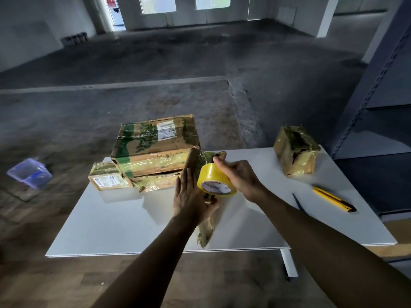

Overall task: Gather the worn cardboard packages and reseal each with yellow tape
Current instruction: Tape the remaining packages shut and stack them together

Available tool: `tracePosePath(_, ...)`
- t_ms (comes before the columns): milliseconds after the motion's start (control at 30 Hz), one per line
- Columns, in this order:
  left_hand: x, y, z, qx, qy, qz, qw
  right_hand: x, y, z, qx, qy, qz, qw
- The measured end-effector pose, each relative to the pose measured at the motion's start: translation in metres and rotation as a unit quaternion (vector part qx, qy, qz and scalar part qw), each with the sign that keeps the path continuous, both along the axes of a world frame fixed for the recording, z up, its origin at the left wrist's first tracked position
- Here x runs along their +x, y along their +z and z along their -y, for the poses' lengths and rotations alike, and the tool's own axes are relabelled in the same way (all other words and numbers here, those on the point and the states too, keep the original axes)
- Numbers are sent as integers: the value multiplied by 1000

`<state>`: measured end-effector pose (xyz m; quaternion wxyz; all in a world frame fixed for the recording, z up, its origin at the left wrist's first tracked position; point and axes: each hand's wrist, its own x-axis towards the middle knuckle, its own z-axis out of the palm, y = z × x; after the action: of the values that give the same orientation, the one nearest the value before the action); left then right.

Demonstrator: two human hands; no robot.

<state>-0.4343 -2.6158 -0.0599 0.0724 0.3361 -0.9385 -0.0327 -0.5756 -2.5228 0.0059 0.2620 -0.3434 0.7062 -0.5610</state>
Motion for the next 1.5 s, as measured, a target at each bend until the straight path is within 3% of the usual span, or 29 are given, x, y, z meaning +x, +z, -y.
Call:
tracePosePath(100, -1, 0, 0, 6, 21, 1, 1000, -17, 10, -7, 16, -30, -53, 998)
tracePosePath(167, -5, -2, -2, 4, 16, 16, 1000, -23, 11, -11, 47, 5, -65, 997)
tracePosePath(333, -13, 0, -11, 7, -44, 42, 998, -23, -2, -6, 63, 64, -14, 996)
tracePosePath(533, -12, -6, -7, 32, -14, -21, 999, -24, 5, 2, 47, 88, 26, 995)
tracePosePath(667, -8, -9, -3, -22, -34, -44, 998, -24, 0, -1, 67, 92, 17, 993)
tracePosePath(733, -4, -8, 3, -29, -27, -3, 999, -24, -3, 0, 59, 74, 24, 995)
tracePosePath(933, -3, 14, 22, -10, -11, -76, 997, -34, 1, -7, 36, 35, -38, 998)
tracePosePath(1000, -5, 26, 16, 11, 8, -118, 993, -39, 4, -4, 26, 18, -44, 999)
tracePosePath(1200, -16, 1, -1, 188, 72, -230, 952, -40, -7, -4, 101, 42, -68, 992)
tracePosePath(1367, -7, -39, -15, 201, 20, -222, 954, -33, -37, -8, 159, 84, -89, 980)
tracePosePath(1500, -1, -60, -5, 263, -5, -128, 956, -25, -53, -7, 183, 92, -75, 976)
